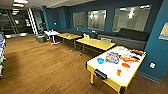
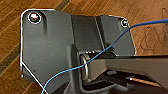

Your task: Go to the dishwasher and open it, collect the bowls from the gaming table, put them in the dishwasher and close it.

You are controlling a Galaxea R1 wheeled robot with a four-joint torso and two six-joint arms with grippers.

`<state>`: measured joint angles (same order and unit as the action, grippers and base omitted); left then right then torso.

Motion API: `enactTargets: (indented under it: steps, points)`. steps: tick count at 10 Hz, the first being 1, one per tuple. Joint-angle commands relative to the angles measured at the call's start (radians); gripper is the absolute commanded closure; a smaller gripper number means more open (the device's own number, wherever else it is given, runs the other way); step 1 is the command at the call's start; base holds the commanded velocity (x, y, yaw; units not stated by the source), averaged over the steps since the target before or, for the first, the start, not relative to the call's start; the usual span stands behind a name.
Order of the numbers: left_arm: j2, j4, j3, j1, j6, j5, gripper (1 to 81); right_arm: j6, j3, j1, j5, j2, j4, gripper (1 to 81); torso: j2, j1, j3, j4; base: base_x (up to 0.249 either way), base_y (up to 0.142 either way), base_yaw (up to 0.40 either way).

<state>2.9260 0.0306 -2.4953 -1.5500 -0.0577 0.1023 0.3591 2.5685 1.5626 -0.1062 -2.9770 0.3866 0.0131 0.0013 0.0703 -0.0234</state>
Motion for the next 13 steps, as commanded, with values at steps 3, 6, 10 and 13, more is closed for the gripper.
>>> enactTargets:
  steps: [3,6,10,13]
  points:
    - [-0.002,0.012,0.009,0.035,-0.011,-0.055,1.0,-0.003,-0.008,-0.038,0.042,0.002,0.011,1.0,0.000,-0.001,0.000,0.000,0.133,0.072,0.000]
    - [-0.002,0.012,0.009,0.035,-0.011,-0.055,1.0,-0.003,-0.008,-0.041,0.042,0.001,0.011,1.0,0.000,-0.001,0.000,0.000,0.162,0.000,0.000]
    - [0.000,0.012,0.009,0.035,-0.011,-0.055,1.0,-0.003,-0.008,-0.040,0.042,0.001,0.011,1.0,0.000,-0.001,0.000,0.000,0.169,0.000,0.000]
    - [0.000,0.012,0.009,0.035,-0.011,-0.055,1.0,-0.003,-0.008,-0.043,0.042,0.001,0.011,1.0,0.000,-0.001,0.000,0.000,0.173,0.000,0.000]
